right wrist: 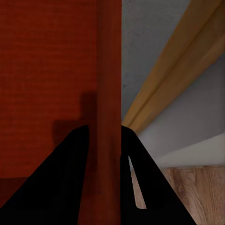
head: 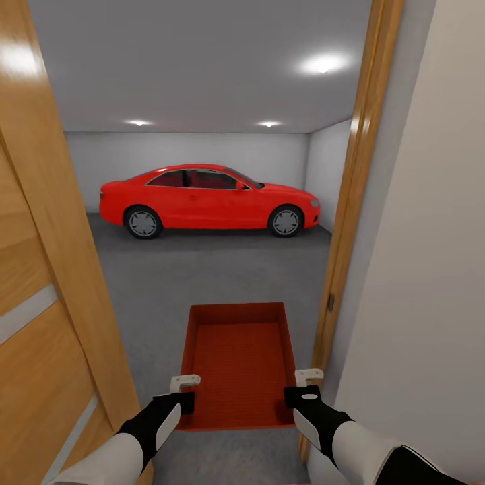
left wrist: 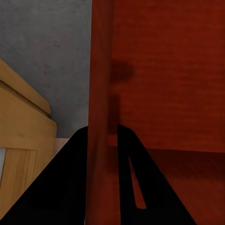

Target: Move the two storage containers from the living room to the garage. In the garage, place one container on the floor and stack the other container on top of it (either order is fine).

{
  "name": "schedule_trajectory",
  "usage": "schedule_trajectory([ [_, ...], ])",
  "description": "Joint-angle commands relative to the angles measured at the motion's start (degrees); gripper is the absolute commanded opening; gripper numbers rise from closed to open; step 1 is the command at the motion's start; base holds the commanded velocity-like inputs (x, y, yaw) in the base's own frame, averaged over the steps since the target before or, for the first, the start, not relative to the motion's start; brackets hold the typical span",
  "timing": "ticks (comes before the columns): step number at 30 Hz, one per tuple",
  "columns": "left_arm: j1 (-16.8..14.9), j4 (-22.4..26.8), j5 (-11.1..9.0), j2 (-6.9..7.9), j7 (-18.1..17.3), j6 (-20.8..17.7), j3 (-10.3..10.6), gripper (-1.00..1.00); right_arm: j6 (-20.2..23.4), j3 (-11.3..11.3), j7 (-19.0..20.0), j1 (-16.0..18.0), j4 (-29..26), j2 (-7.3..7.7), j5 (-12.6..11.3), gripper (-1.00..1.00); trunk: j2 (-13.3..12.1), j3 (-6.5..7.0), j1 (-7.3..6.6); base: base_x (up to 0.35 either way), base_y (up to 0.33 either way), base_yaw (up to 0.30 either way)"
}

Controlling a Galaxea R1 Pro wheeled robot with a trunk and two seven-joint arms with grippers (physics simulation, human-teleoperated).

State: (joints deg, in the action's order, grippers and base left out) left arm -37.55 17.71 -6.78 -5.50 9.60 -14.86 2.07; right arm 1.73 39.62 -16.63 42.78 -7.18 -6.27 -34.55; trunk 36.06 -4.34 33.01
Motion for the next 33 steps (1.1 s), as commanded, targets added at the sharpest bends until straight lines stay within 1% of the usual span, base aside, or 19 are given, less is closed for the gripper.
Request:
schedule_trajectory([
  [1, -0.1, 0.3, 0.6, 0.05, 0.5, 1.6, -0.9, -1.0, 0.1, -0.1, -0.1, 0.0, 0.5, 0.04, -1.2, -1.0, 0.1, -0.1, 0.02, 0.0, 0.0, 0.0],
  [6, -0.1, 0.3, 0.6, 0.05, 0.5, 1.5, -0.9, -1.0, 0.1, -0.1, -0.1, 0.0, 0.5, 0.04, -1.2, -1.0, 0.1, -0.1, 0.02, 0.001, 0.067, 0.0],
  [15, -0.1, 0.3, 0.6, 0.08, 0.5, 1.5, -0.9, -1.0, 0.1, -0.1, -0.1, 0.0, 0.5, 0.05, -1.2, -1.0, 0.1, -0.1, 0.02, 0.064, 0.179, 0.0],
  [33, -0.1, 0.3, 0.7, 0.05, 0.5, 1.7, -0.9, -1.0, 0.0, -0.1, -0.1, 0.0, 0.5, 0.11, -1.2, -1.0, 0.1, -0.1, 0.02, 0.003, 0.006, 0.0],
])
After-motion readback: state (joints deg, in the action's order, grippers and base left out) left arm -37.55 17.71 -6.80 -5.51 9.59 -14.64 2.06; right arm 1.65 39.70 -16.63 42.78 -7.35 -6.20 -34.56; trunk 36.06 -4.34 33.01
